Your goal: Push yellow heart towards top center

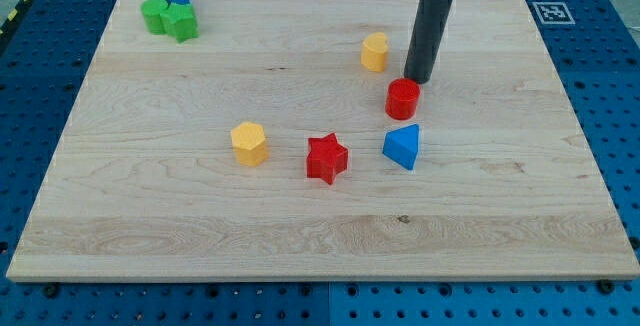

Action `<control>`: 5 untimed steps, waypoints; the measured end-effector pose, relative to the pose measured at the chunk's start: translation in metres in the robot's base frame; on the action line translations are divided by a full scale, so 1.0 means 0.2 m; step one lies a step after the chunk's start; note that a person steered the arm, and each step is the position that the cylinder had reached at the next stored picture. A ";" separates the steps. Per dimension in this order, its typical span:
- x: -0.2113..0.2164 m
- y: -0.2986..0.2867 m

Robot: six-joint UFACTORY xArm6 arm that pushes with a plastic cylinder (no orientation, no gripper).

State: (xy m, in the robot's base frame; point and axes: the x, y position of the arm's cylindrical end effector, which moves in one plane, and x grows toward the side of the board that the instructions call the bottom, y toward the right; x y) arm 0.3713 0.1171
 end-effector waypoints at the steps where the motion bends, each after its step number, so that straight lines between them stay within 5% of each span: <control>1: -0.15 -0.01; 5: -0.18 -0.28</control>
State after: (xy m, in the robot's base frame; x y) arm 0.3354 0.0616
